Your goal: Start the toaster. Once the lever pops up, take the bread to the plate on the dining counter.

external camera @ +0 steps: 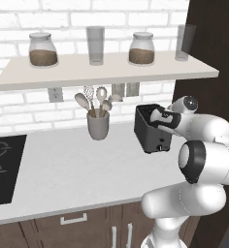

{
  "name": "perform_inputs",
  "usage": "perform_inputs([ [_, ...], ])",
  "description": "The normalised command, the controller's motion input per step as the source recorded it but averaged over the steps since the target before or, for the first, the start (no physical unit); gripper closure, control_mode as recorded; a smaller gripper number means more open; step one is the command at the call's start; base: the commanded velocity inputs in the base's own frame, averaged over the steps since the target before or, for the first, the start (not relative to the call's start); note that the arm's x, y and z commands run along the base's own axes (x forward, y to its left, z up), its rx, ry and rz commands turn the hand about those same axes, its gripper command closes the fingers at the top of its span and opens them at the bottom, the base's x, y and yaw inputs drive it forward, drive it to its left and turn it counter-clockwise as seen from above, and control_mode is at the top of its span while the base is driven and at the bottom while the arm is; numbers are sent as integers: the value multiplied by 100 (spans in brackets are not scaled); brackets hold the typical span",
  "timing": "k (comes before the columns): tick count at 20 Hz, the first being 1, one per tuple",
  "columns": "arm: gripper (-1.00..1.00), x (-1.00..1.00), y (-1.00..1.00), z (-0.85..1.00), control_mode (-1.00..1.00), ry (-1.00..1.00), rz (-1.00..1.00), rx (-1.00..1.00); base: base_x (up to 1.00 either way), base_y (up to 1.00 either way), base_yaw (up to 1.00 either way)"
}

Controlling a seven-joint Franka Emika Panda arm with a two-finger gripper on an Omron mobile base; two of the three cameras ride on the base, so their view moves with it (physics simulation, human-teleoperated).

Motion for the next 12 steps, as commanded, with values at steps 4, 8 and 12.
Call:
perform_inputs([
  [4, -100, 0, 0, 0, -100, 0, 0, 0, 0, 0, 0],
  [8, -100, 0, 0, 0, -100, 0, 0, 0, 0, 0, 0],
  [12, -100, 0, 0, 0, -100, 0, 0, 0, 0, 0, 0],
])
